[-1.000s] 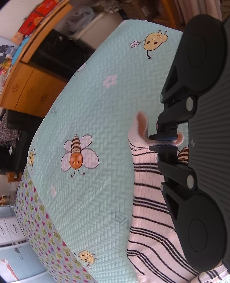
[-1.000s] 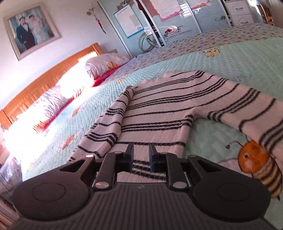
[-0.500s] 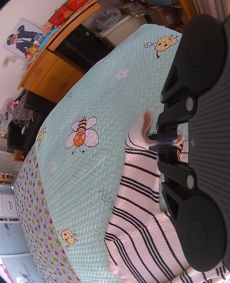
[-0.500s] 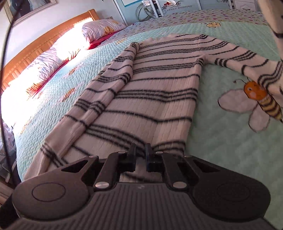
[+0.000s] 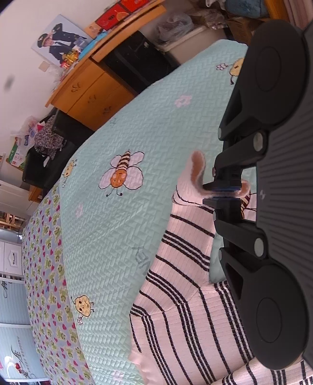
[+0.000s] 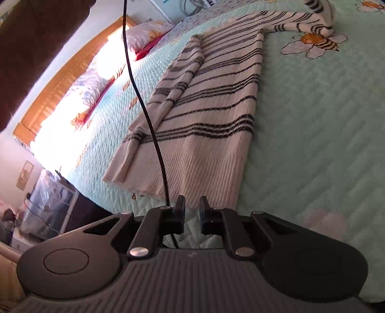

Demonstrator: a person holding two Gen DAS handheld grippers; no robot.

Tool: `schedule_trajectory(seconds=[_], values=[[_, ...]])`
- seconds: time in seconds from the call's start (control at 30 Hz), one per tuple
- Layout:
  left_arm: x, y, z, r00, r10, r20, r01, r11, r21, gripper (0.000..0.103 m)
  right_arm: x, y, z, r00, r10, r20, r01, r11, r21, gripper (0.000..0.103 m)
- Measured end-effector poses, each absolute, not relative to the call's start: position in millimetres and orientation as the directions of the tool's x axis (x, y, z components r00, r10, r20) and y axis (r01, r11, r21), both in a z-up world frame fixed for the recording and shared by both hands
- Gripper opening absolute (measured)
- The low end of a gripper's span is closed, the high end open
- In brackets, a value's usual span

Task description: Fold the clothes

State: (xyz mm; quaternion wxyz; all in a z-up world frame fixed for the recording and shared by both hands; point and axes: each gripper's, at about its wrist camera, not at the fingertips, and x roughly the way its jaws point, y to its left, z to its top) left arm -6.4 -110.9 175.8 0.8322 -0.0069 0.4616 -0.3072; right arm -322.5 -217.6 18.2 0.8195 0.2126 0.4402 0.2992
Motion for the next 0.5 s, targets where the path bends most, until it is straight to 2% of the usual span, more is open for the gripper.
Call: schedule_trajectory(seconds=[0.07, 0.13, 0.2, 0.37, 0.5], values=[[-3.6, -109.4, 179.0, 0.388, -0.528, -0.756, 0.498, 0.81, -0.31, 0.004, -317.5, -230.7, 20.0, 0.516, 0.624, -0.587, -0.23, 0.761, 0.606, 0.019], [-0.8, -108.8, 184.3, 0.392, -0.537, -0.747, 0.494, 0.808, -0.321, 0.004, -308.8, -239.9, 17.7, 0.563, 0.565, -0.603, -0.151, 0.788, 0.598, 0.036], [2.1, -107.8, 190.2, 0.395, -0.549, -0.737, 0.489, 0.804, -0.338, 0.004, -298.4, -243.2, 10.3, 0.571, 0.548, -0.611, -0.098, 0.785, 0.612, 0.04], [3.4, -104.7, 203.6, 0.405, -0.565, -0.718, 0.494, 0.797, -0.348, 0.004, -283.0, -246.9, -4.8, 0.561, 0.624, -0.544, -0.015, 0.665, 0.747, 0.044], [2.7, -95.0, 208.0, 0.41, -0.574, -0.709, 0.492, 0.794, -0.358, 0.004, -268.9, -232.0, 16.1, 0.57, 0.669, -0.478, -0.169, 0.665, 0.728, 0.045]])
